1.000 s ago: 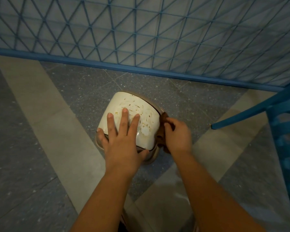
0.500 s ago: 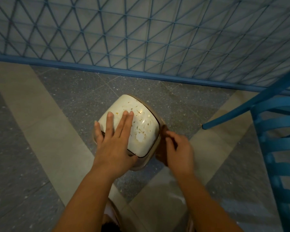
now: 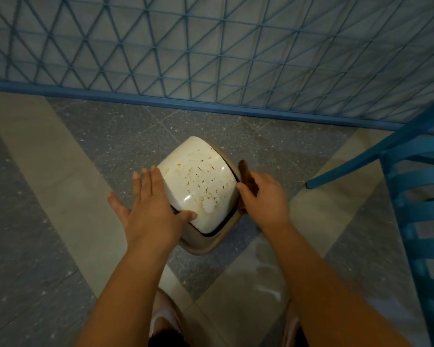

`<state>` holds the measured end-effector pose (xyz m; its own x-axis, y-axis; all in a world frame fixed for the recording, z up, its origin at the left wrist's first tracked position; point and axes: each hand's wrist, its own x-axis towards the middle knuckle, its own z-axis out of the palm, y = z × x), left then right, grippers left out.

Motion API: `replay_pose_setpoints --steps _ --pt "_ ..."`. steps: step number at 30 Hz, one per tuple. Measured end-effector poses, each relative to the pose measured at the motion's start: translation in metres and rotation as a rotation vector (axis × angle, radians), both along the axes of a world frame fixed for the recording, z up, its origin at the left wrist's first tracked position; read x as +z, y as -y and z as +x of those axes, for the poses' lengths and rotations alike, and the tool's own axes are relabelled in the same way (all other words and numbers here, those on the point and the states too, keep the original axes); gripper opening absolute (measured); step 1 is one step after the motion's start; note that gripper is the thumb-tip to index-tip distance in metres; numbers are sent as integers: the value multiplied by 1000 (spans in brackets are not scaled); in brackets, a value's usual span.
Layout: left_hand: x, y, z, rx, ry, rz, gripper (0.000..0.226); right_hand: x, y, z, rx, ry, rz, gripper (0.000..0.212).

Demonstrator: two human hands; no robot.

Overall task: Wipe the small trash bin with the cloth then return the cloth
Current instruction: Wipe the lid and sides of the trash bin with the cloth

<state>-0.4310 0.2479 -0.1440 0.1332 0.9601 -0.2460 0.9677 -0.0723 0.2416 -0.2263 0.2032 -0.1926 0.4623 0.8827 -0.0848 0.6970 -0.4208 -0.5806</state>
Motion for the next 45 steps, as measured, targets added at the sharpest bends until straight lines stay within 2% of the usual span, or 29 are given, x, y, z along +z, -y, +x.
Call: replay_pose_setpoints --steps 6,9,12,15,17,20,26,29,31,34,37,39,42,45 --pt "4 2 -1 39 149 63 114 -5 47 -32 -133 -81 -47 34" --pt "7 8 -3 144 312 -18 122 -10 62 -49 -160 -95 -26 37" --pt "10 16 -1 241 435 -156 107 -12 70 -57 -150 -120 27 37" --pt "11 13 2 235 445 -232 92 -14 75 -61 -148 -127 93 36" --pt "12 8 3 212 452 -243 92 -12 76 -56 -159 -139 108 30" --pt "11 5 4 194 443 -226 92 -10 57 -33 -143 -183 17 24" --pt "11 1 9 214 420 -259 98 -7 16 -15 -195 -294 -67 32" --pt "13 1 7 200 420 -264 101 -1 33 -24 -316 -461 4 31" --pt "18 9 8 165 434 -185 101 13 49 -31 -451 -620 60 33" --pt "38 33 22 114 610 -136 84 41 65 -50 -536 -780 195 33" --pt "61 68 45 134 938 -361 53 68 66 -78 -419 -993 272 29" --pt "66 85 53 205 1066 -437 45 77 65 -96 -294 -1188 265 33" --pt "68 83 40 449 1202 -549 40 81 70 -109 -206 -1120 189 28" --pt "71 70 19 661 1336 -607 36 86 75 -113 -177 -1027 189 34"
